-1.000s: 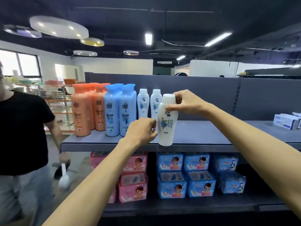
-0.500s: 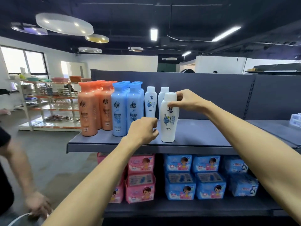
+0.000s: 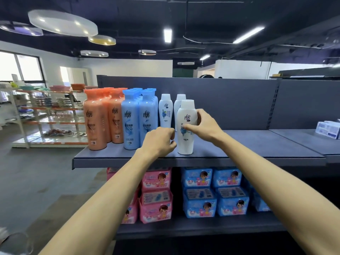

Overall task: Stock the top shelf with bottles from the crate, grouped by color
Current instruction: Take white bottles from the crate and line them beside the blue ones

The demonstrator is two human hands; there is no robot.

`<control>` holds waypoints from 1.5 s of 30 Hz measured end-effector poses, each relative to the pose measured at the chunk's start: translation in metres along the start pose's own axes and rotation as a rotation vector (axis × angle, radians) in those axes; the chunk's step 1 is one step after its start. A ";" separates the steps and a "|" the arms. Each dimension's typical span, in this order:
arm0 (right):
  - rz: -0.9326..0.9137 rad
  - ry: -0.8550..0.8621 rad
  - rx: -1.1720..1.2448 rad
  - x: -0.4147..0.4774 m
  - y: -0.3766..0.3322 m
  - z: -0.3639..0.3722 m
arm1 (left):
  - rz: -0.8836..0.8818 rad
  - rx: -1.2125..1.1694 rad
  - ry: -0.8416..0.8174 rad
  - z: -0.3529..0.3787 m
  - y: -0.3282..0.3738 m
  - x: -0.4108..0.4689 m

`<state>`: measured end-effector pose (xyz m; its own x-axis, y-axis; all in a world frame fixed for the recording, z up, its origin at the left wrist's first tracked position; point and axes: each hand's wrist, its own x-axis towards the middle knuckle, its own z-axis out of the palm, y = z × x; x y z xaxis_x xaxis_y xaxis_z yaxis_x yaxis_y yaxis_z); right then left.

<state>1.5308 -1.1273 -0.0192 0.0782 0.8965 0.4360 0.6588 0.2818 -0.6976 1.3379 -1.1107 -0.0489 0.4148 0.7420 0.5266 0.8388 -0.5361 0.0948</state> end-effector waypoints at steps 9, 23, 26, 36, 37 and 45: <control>0.132 0.199 -0.248 -0.037 0.006 0.048 | -0.031 0.030 0.040 0.002 0.009 -0.006; 0.237 0.221 -0.195 -0.027 0.009 0.067 | -0.120 0.109 0.093 0.006 0.005 -0.004; 0.231 0.210 -0.193 -0.019 0.013 0.071 | -0.125 0.102 0.090 0.010 0.000 -0.003; 0.200 0.188 -0.166 0.023 0.026 0.092 | -0.115 0.027 0.123 0.025 -0.014 0.006; 0.195 0.186 -0.164 0.027 0.027 0.094 | -0.111 0.013 0.132 0.026 -0.016 0.007; 0.167 0.155 -0.145 0.064 0.036 0.110 | -0.101 -0.033 0.166 0.038 -0.028 0.015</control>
<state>1.4772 -1.0226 -0.0792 0.3012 0.8602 0.4114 0.7267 0.0722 -0.6831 1.3337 -1.0696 -0.0756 0.2629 0.7174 0.6452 0.8598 -0.4775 0.1807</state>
